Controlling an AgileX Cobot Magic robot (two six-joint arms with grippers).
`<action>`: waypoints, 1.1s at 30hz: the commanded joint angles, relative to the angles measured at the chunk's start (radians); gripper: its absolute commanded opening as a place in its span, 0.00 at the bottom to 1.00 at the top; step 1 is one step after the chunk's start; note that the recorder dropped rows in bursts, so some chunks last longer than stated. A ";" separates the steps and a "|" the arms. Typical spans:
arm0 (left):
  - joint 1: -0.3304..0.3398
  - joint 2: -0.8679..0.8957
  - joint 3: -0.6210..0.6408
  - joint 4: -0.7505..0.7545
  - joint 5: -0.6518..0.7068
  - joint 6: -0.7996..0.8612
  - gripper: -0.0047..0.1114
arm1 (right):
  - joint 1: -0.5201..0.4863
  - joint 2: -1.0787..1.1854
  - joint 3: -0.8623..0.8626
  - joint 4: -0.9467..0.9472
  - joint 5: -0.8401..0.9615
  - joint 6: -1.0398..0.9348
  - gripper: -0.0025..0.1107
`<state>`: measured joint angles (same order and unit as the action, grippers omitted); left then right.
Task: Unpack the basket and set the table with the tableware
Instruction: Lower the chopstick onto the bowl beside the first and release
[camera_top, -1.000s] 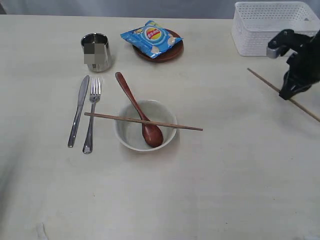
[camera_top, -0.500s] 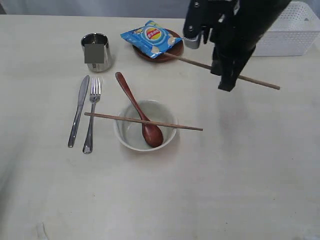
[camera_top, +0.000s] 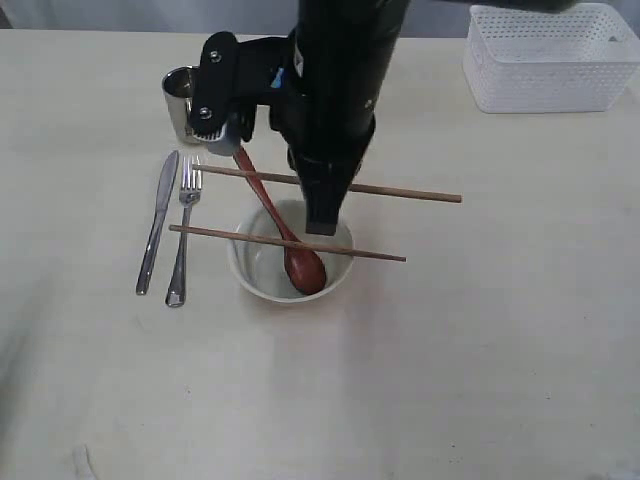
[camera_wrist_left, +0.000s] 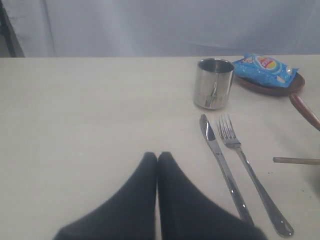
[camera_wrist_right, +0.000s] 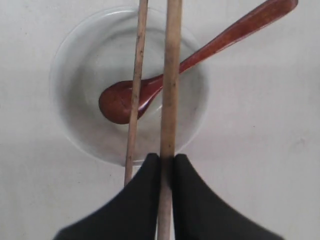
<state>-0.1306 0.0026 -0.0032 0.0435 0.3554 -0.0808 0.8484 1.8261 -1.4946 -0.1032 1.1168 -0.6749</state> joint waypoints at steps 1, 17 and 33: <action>0.002 -0.003 0.003 0.009 -0.011 -0.004 0.04 | 0.012 0.077 -0.115 0.011 0.104 0.016 0.02; 0.002 -0.003 0.003 0.009 -0.011 -0.004 0.04 | 0.030 0.193 -0.157 0.023 0.019 0.027 0.02; 0.002 -0.003 0.003 0.009 -0.011 -0.004 0.04 | 0.029 0.240 -0.157 0.004 0.012 0.094 0.02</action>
<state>-0.1306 0.0026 -0.0032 0.0435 0.3554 -0.0808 0.8792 2.0685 -1.6471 -0.0761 1.1342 -0.5968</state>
